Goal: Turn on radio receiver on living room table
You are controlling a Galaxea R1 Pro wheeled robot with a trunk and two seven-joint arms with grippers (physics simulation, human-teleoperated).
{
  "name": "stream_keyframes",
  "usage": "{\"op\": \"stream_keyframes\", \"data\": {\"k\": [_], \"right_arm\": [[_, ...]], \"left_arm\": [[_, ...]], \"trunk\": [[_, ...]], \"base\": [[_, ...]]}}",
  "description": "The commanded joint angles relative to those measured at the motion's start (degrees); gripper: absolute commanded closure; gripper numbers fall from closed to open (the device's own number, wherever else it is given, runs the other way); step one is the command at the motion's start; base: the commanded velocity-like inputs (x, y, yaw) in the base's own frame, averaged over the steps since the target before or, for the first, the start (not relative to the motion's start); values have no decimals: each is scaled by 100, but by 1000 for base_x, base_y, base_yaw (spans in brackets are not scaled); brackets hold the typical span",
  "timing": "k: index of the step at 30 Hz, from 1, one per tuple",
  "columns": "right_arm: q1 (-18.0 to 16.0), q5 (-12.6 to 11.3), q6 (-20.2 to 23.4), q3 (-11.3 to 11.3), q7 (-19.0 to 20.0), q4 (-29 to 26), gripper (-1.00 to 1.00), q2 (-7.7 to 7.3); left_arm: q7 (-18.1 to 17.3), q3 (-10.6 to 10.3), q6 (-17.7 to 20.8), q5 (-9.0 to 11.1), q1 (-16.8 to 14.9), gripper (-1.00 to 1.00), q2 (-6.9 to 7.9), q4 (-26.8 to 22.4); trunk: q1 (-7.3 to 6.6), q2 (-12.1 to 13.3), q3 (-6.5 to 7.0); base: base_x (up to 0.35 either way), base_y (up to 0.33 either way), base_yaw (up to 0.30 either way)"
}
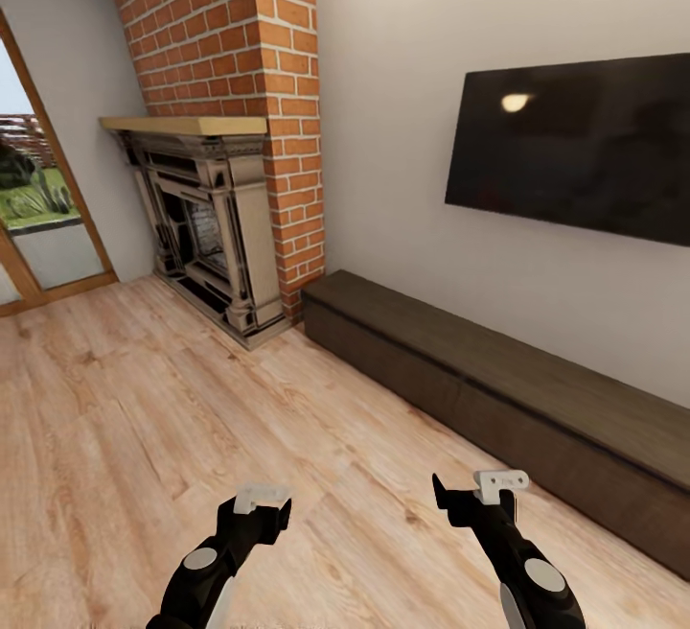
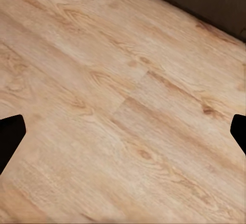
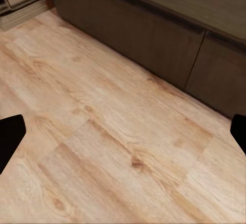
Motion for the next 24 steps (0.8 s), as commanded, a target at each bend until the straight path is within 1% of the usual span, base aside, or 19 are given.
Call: {"op": "stream_keyframes", "data": {"k": [1,24], "right_arm": [[-1,0,0,0,0,0,-100,0],[-1,0,0,0,0,0,-100,0]], "left_arm": [[2,0,0,-1,0,-100,0,0],[3,0,0,0,0,-100,0,-1]], "trunk": [[0,0,-5],[0,0,-125]], "base": [[0,0,244],[0,0,244]]}}
